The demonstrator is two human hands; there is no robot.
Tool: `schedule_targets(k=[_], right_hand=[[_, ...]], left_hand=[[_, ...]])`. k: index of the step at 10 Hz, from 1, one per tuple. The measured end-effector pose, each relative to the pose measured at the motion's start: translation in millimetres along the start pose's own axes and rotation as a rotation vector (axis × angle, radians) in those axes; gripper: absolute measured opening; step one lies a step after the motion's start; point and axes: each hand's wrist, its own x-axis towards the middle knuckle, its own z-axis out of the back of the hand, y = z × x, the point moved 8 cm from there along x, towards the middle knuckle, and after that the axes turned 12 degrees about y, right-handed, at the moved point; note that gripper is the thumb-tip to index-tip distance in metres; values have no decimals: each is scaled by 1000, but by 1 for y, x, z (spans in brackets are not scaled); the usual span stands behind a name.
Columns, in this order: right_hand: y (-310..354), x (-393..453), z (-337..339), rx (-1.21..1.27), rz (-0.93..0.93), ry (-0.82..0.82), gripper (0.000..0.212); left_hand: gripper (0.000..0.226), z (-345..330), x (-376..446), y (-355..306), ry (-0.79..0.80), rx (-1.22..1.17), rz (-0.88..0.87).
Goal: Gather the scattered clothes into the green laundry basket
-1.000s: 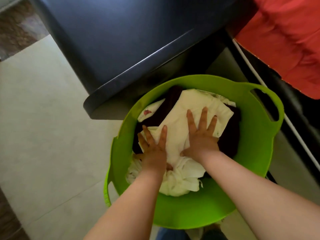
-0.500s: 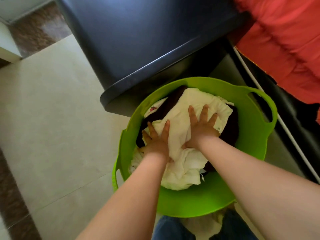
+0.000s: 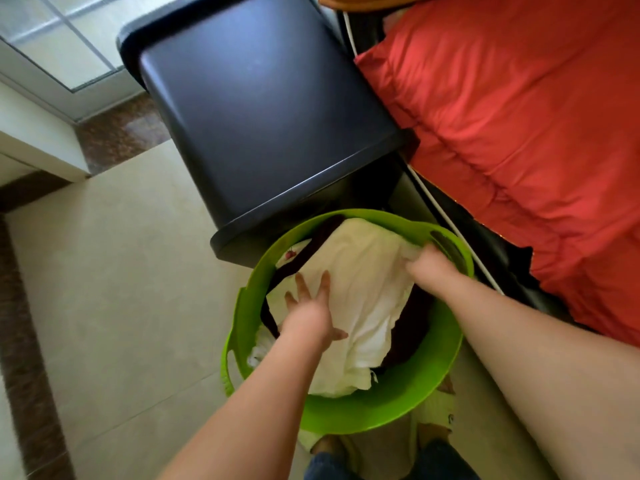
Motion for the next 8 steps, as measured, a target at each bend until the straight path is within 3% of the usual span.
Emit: schedule_targets(k=[3, 4, 6, 8], right_hand=[[72, 29, 48, -83, 280, 8, 54], [84, 34, 58, -105, 284, 14, 52], [76, 12, 44, -288, 276, 45, 68], [80, -36, 21, -501, 247, 76, 99]], left_hand=[[125, -19, 27, -19, 32, -111, -78], [123, -18, 31, -31, 26, -138, -103], [113, -1, 11, -40, 51, -105, -53], [113, 49, -33, -57, -77, 59, -42]])
